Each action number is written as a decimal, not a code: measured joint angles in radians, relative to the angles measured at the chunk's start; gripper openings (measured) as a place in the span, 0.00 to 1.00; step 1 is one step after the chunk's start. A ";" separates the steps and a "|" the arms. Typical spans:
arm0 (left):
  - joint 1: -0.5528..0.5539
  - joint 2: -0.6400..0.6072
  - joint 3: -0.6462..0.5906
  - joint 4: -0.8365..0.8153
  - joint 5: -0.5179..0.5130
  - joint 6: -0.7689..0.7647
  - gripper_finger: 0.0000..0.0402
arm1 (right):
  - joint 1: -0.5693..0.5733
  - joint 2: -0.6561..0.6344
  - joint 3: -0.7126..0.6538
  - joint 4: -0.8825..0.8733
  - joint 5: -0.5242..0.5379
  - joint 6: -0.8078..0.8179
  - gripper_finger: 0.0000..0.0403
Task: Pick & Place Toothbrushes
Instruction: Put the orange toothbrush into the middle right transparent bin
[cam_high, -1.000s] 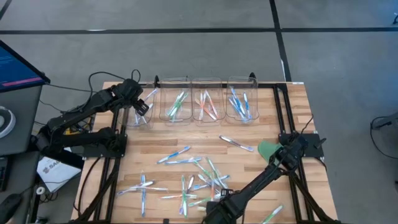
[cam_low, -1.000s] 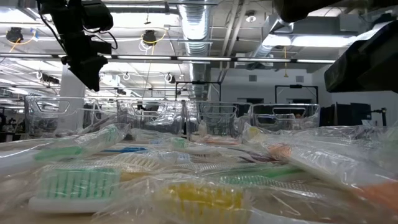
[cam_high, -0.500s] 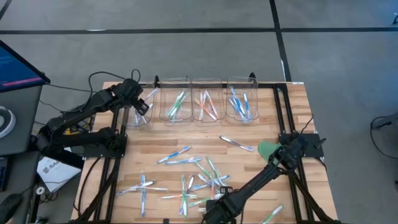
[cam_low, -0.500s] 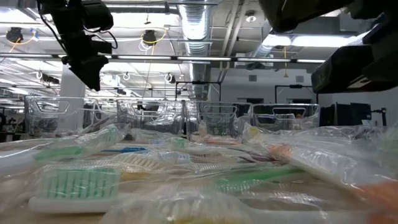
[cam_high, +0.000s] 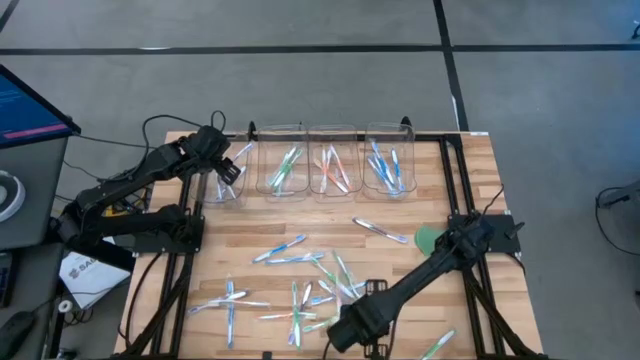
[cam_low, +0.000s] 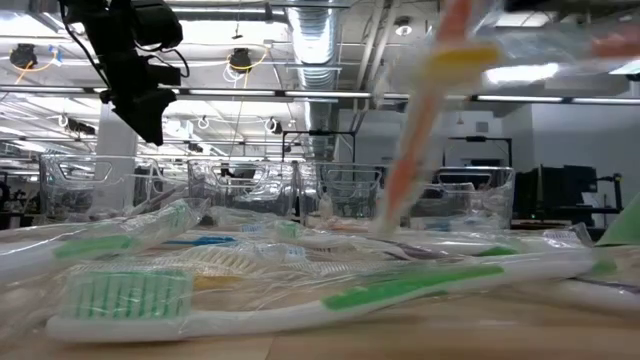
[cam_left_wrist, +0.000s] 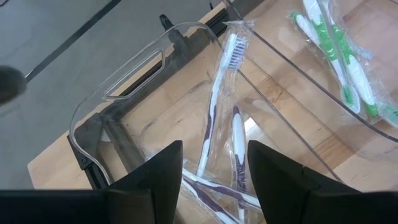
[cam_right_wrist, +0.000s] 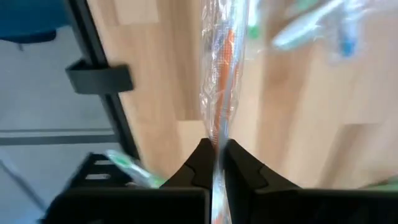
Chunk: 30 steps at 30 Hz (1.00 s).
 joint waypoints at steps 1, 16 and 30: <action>0.000 0.000 0.000 0.000 0.000 0.000 0.44 | -0.007 -0.001 0.016 0.014 0.020 -0.038 0.02; 0.000 0.000 0.000 0.004 0.000 -0.009 0.44 | -0.224 -0.196 0.058 0.013 0.787 -0.451 0.02; 0.000 0.000 0.000 0.008 0.001 -0.026 0.44 | -0.807 -0.196 0.057 0.034 0.628 -0.140 0.02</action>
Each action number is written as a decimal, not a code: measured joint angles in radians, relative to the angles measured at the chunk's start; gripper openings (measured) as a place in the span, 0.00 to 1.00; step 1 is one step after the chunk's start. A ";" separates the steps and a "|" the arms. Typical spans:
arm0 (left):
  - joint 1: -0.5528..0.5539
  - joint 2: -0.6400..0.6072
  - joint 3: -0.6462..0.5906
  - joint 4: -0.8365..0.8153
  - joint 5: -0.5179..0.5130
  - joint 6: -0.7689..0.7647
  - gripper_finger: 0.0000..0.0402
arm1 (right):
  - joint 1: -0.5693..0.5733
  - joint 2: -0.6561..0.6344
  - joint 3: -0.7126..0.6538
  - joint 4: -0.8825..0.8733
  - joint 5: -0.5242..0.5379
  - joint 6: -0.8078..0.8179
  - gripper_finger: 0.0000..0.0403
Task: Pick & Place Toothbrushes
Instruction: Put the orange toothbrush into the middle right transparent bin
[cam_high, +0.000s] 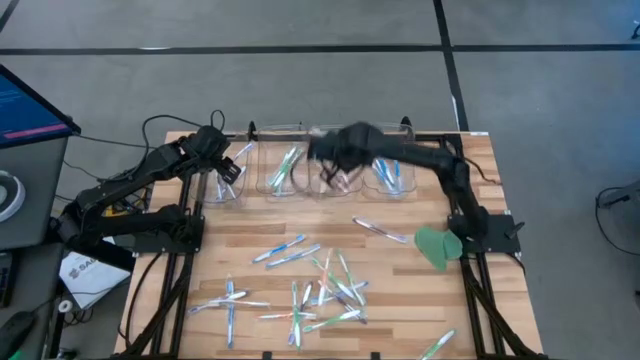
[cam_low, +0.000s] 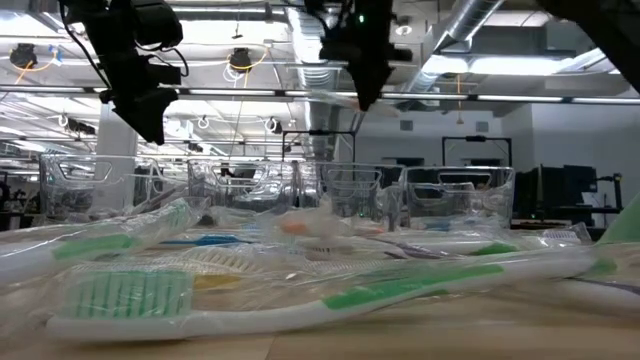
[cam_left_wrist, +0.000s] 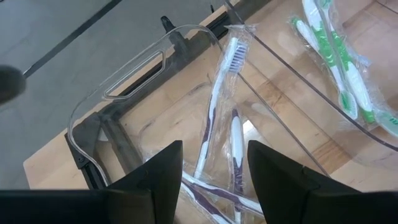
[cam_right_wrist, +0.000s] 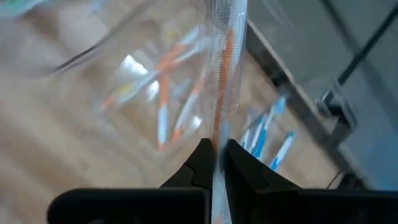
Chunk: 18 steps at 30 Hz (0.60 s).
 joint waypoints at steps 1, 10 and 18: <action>0.000 0.000 0.000 0.000 0.000 0.000 0.44 | -0.029 0.000 0.000 0.010 -0.025 0.009 0.02; 0.000 0.000 0.000 0.002 0.000 -0.001 0.44 | -0.120 0.000 -0.060 0.186 -0.217 0.017 0.02; 0.000 0.000 0.000 0.003 0.000 -0.001 0.44 | -0.156 0.001 -0.177 0.210 -0.253 0.046 0.10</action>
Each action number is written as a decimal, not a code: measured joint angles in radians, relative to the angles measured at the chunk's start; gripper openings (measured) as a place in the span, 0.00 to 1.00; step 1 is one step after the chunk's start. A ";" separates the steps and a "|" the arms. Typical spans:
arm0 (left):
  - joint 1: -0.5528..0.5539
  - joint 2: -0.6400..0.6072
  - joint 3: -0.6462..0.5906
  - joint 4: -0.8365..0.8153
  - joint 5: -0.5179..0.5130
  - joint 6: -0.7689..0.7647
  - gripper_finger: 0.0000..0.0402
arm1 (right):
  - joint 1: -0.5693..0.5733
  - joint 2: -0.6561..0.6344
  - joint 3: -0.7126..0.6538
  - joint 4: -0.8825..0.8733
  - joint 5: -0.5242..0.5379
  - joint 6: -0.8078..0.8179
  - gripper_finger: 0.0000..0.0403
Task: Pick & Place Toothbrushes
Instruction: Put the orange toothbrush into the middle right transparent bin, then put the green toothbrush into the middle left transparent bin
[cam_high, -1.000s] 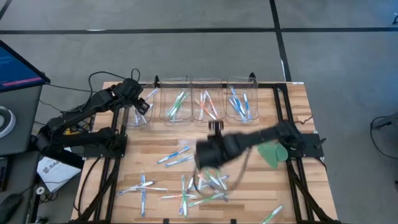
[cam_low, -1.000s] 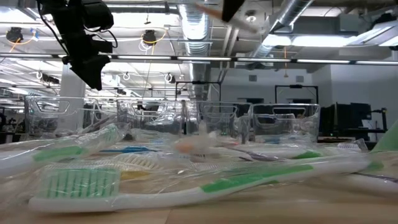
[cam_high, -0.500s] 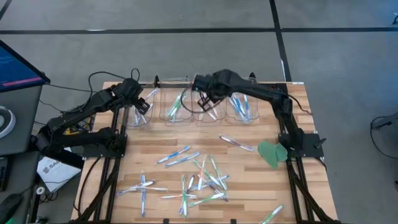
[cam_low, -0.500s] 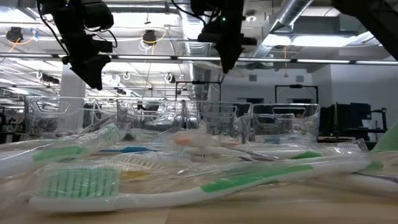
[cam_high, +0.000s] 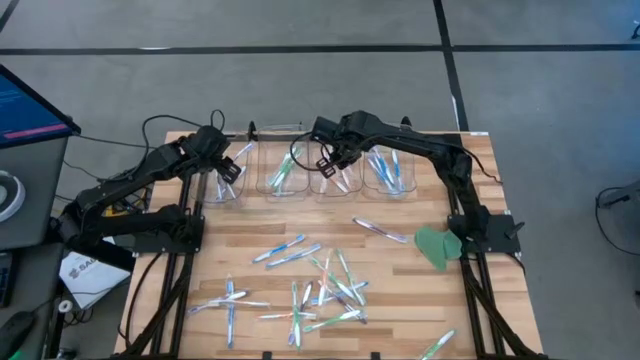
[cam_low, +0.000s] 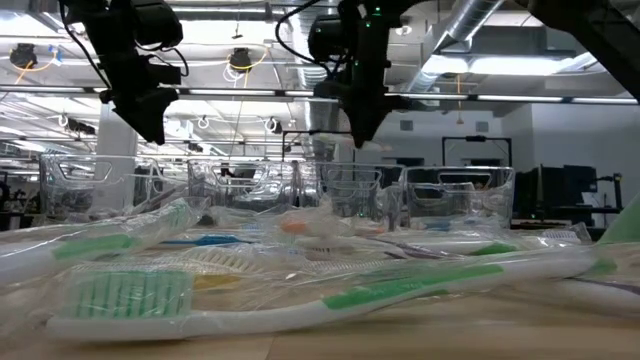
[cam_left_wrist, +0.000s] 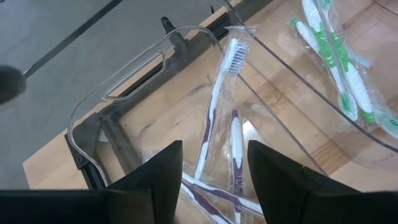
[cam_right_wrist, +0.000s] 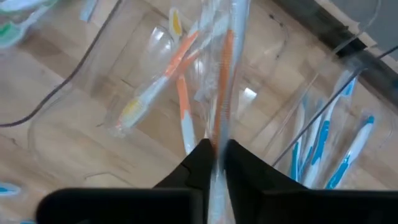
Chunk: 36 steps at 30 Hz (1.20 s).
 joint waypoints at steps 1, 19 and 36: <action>0.000 0.000 0.000 0.001 0.000 0.000 0.44 | 0.000 -0.001 -0.010 0.009 0.000 0.000 0.13; 0.000 0.000 -0.049 0.028 0.000 0.000 0.44 | 0.044 -0.005 0.089 -0.071 -0.040 -0.039 0.59; 0.000 0.000 -0.055 0.048 0.000 0.000 0.44 | 0.538 -0.001 -0.073 -0.095 -0.029 0.019 0.56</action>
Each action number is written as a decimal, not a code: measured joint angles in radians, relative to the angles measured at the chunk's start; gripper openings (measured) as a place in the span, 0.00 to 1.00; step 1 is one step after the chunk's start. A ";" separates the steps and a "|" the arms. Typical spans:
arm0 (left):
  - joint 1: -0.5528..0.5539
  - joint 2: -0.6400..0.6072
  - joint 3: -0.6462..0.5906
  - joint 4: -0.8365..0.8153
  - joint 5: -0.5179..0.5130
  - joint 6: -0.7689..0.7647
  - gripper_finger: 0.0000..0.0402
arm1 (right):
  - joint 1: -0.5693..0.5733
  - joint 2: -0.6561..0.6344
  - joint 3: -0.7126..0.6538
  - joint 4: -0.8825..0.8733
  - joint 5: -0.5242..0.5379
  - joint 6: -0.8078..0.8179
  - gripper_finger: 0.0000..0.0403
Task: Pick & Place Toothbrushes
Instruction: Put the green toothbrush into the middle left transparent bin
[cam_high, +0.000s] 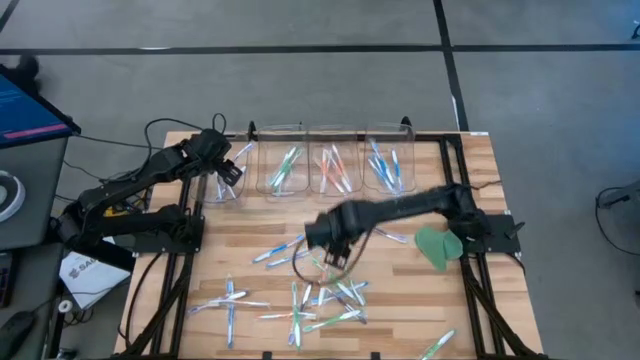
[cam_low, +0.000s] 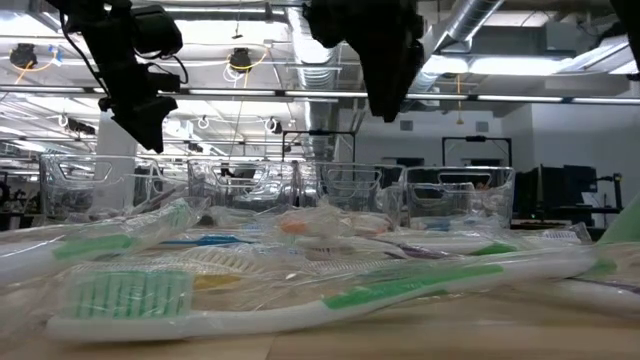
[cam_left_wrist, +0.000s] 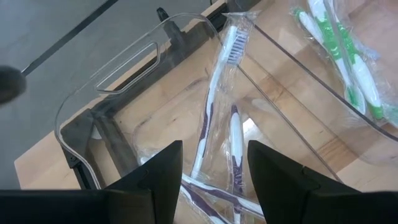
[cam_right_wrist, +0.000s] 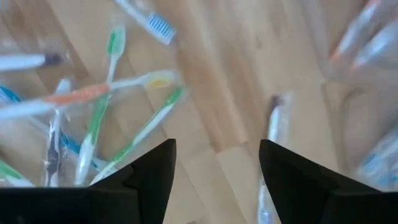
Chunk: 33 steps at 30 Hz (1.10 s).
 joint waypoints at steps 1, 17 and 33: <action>0.000 0.000 0.000 0.001 0.000 0.000 0.44 | 0.019 0.000 -0.027 0.027 0.003 0.018 0.56; 0.000 0.000 0.000 0.007 0.000 -0.022 0.44 | 0.044 0.001 -0.355 0.296 -0.048 0.157 0.56; 0.000 0.000 0.000 0.009 0.000 -0.022 0.44 | 0.056 0.051 -0.355 0.421 -0.089 0.153 0.56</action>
